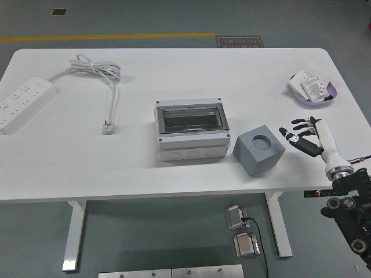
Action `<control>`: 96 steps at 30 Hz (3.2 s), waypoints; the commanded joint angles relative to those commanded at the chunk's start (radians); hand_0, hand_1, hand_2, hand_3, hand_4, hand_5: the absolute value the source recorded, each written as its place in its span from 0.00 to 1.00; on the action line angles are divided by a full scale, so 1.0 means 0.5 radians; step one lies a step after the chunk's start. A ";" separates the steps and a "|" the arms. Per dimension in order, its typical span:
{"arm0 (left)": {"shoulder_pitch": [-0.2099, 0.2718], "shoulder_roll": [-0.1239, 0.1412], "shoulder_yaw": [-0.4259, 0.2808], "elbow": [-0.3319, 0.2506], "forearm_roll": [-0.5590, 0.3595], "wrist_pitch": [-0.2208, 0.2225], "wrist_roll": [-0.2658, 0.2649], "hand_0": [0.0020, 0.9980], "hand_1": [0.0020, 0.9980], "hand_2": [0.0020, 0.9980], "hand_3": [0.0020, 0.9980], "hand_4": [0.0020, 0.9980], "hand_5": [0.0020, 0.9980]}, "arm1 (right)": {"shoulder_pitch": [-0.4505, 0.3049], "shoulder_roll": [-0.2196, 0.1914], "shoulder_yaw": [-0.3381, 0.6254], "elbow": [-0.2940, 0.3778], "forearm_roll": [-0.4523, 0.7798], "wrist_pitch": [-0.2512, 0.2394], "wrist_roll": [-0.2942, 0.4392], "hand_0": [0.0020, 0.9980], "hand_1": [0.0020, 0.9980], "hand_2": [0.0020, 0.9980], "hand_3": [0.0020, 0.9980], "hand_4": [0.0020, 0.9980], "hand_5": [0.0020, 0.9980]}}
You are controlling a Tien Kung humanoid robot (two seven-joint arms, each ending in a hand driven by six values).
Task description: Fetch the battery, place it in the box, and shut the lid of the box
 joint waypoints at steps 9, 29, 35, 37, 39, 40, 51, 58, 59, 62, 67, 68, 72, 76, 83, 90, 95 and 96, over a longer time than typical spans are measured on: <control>-0.002 -0.008 -0.002 0.000 -0.004 0.002 -0.006 0.66 0.65 0.62 0.65 0.69 0.27 | -0.033 0.015 -0.031 0.116 -0.411 0.309 -0.334 1.00 1.00 1.00 1.00 1.00 0.55; -0.006 -0.013 0.006 0.000 -0.014 0.005 -0.002 0.66 0.65 0.62 0.64 0.69 0.27 | 0.009 0.006 0.053 0.137 -0.265 0.289 -0.282 1.00 1.00 1.00 1.00 1.00 0.60; -0.008 -0.015 0.008 0.000 -0.017 0.005 -0.005 0.66 0.65 0.62 0.64 0.69 0.27 | 0.021 0.000 0.075 0.156 -0.187 0.260 -0.227 1.00 1.00 1.00 1.00 1.00 0.63; -0.007 -0.016 0.009 0.000 -0.017 0.004 -0.004 0.66 0.65 0.62 0.64 0.69 0.27 | 0.024 -0.002 0.080 0.159 -0.169 0.258 -0.212 1.00 1.00 1.00 1.00 1.00 0.63; -0.006 -0.017 0.011 0.000 -0.018 0.004 -0.003 0.66 0.65 0.62 0.64 0.69 0.26 | 0.028 -0.004 0.083 0.159 -0.151 0.254 -0.200 1.00 1.00 1.00 1.00 1.00 0.67; -0.006 -0.017 0.012 0.000 -0.018 0.004 -0.003 0.66 0.65 0.62 0.64 0.69 0.26 | 0.030 -0.005 0.084 0.158 -0.146 0.252 -0.197 1.00 1.00 1.00 1.00 1.00 0.67; -0.002 -0.019 0.017 0.000 -0.022 0.004 -0.002 0.66 0.65 0.62 0.64 0.69 0.26 | 0.032 -0.005 0.069 0.172 -0.088 0.188 -0.127 1.00 1.00 1.00 1.00 1.00 0.68; 0.000 -0.018 0.015 0.000 -0.022 0.005 -0.003 0.66 0.65 0.62 0.64 0.69 0.26 | 0.031 0.002 0.042 0.185 0.110 0.099 -0.039 1.00 1.00 1.00 1.00 1.00 0.71; 0.000 -0.018 0.015 0.000 -0.022 0.006 -0.004 0.66 0.65 0.62 0.64 0.69 0.26 | 0.030 0.004 0.037 0.183 0.150 0.090 -0.027 1.00 1.00 1.00 1.00 1.00 0.71; 0.002 -0.019 0.013 0.000 -0.020 0.005 -0.004 0.66 0.65 0.62 0.64 0.69 0.26 | 0.024 0.009 0.016 0.176 0.279 0.071 0.019 1.00 1.00 1.00 1.00 1.00 0.71; 0.004 -0.022 0.011 0.000 -0.018 0.005 -0.004 0.66 0.65 0.61 0.64 0.69 0.26 | 0.015 0.019 -0.021 0.170 0.532 -0.002 0.136 1.00 1.00 1.00 1.00 1.00 0.80; 0.004 -0.022 0.010 0.000 -0.018 0.005 -0.005 0.66 0.65 0.61 0.64 0.69 0.26 | 0.014 0.020 -0.029 0.167 0.587 -0.021 0.162 1.00 1.00 1.00 1.00 1.00 0.80; 0.004 -0.023 0.008 0.000 -0.017 0.005 -0.007 0.66 0.65 0.62 0.64 0.69 0.26 | 0.007 0.029 -0.075 0.160 0.856 -0.076 0.285 1.00 0.96 0.97 1.00 1.00 0.91; 0.006 -0.025 0.006 0.000 -0.013 0.005 -0.008 0.66 0.65 0.62 0.64 0.69 0.26 | 0.000 0.033 -0.119 0.168 1.155 -0.025 0.396 1.00 0.90 0.91 1.00 1.00 0.97; 0.006 -0.024 -0.002 0.000 -0.004 0.002 -0.010 0.66 0.65 0.62 0.64 0.69 0.26 | -0.005 0.035 -0.179 0.176 1.644 0.107 0.471 0.97 0.81 0.82 0.88 1.00 1.00; 0.006 -0.022 -0.006 0.000 0.002 0.001 -0.009 0.66 0.65 0.61 0.64 0.69 0.26 | -0.012 0.024 -0.226 0.184 1.903 0.131 0.458 0.87 0.77 0.81 0.86 1.00 1.00; 0.005 -0.021 -0.008 0.000 0.006 0.001 -0.009 0.66 0.65 0.61 0.64 0.69 0.26 | -0.016 0.029 -0.269 0.193 1.908 0.139 0.440 0.81 0.75 0.79 0.85 1.00 1.00; 0.005 -0.020 -0.008 0.000 0.006 0.000 -0.009 0.66 0.65 0.61 0.64 0.69 0.26 | -0.017 0.030 -0.278 0.196 1.903 0.141 0.437 0.81 0.75 0.79 0.85 1.00 1.00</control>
